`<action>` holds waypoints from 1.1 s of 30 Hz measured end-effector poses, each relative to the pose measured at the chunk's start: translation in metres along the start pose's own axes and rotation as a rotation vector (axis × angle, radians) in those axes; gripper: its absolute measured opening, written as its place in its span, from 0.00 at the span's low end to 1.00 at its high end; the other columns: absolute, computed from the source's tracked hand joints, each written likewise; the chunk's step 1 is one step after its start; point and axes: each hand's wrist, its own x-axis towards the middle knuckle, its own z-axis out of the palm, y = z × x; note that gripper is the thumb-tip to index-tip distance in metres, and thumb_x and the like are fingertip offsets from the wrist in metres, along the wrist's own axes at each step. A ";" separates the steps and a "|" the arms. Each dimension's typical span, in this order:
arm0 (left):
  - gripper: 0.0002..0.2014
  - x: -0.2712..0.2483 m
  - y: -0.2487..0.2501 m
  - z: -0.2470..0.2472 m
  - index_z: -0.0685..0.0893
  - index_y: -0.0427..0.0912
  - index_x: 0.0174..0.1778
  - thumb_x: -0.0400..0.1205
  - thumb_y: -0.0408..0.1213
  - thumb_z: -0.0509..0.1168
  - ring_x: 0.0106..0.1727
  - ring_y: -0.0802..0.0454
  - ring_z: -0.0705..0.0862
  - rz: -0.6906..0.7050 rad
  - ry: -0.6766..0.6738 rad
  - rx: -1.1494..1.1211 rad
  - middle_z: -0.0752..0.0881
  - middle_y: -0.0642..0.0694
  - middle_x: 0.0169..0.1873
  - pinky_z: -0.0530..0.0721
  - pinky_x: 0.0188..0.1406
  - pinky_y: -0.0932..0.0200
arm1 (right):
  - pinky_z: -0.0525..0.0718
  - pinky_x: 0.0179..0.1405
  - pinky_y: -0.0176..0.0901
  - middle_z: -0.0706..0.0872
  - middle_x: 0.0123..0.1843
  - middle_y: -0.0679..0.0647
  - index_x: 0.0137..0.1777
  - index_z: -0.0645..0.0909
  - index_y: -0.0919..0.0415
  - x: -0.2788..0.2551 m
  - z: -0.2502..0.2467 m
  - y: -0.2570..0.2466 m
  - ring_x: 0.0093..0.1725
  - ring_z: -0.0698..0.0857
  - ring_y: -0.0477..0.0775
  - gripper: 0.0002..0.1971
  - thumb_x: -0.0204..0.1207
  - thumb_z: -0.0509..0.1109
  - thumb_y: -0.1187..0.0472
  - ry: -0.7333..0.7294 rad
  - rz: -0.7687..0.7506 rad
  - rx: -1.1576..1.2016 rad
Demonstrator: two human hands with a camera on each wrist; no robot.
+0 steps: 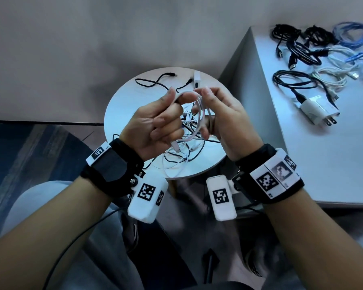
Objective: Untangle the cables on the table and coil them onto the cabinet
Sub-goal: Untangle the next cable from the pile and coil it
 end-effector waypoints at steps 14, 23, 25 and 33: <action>0.24 -0.002 0.006 0.010 0.71 0.28 0.74 0.91 0.44 0.47 0.35 0.61 0.89 0.190 0.152 -0.051 0.75 0.54 0.16 0.87 0.49 0.63 | 0.85 0.42 0.55 0.80 0.30 0.55 0.43 0.81 0.59 0.000 0.012 0.034 0.26 0.80 0.56 0.23 0.89 0.56 0.43 -0.029 0.283 0.052; 0.19 0.005 0.010 -0.006 0.74 0.30 0.71 0.94 0.41 0.49 0.45 0.51 0.92 0.400 0.425 0.210 0.79 0.52 0.26 0.88 0.48 0.56 | 0.69 0.21 0.41 0.80 0.30 0.55 0.65 0.82 0.57 -0.006 0.022 0.037 0.23 0.71 0.52 0.12 0.90 0.58 0.60 -0.224 0.166 -0.132; 0.19 0.006 0.008 -0.008 0.72 0.27 0.73 0.94 0.37 0.50 0.49 0.45 0.92 0.452 0.470 0.327 0.84 0.49 0.30 0.88 0.50 0.54 | 0.81 0.34 0.46 0.83 0.30 0.53 0.73 0.79 0.48 -0.009 0.020 0.039 0.28 0.78 0.51 0.16 0.89 0.61 0.57 -0.293 0.085 -0.489; 0.15 0.005 -0.010 -0.019 0.79 0.31 0.51 0.90 0.40 0.56 0.31 0.49 0.84 0.295 0.414 1.473 0.86 0.43 0.36 0.84 0.37 0.45 | 0.76 0.37 0.46 0.85 0.36 0.45 0.54 0.76 0.51 -0.002 0.010 0.036 0.31 0.77 0.45 0.07 0.80 0.64 0.62 -0.051 -0.117 -0.654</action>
